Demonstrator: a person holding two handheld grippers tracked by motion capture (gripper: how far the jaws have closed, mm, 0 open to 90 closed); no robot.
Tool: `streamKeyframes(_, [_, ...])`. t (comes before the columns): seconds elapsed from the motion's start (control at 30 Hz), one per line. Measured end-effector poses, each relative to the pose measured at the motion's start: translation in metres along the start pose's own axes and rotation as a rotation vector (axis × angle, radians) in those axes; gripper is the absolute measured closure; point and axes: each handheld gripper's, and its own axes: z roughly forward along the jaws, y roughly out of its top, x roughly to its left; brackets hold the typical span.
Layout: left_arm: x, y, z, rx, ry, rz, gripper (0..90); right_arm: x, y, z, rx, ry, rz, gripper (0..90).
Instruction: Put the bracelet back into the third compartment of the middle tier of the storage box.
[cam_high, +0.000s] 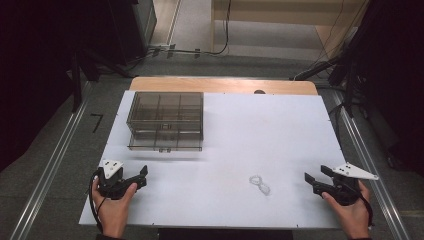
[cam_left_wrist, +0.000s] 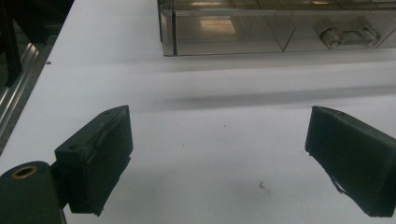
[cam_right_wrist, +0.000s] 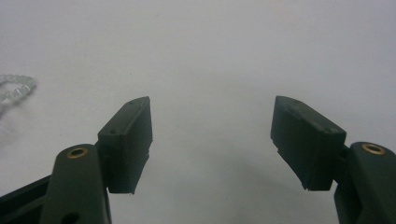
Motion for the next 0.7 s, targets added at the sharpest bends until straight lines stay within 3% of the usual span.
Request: streamKeyframes(0.7, [-0.0008, 0.0001, 0.0021, 0.002, -0.011, 0.007, 7.4, 0.0069, 0.0022, 0.0012, -0.009, 0.038, -0.012, 29.6])
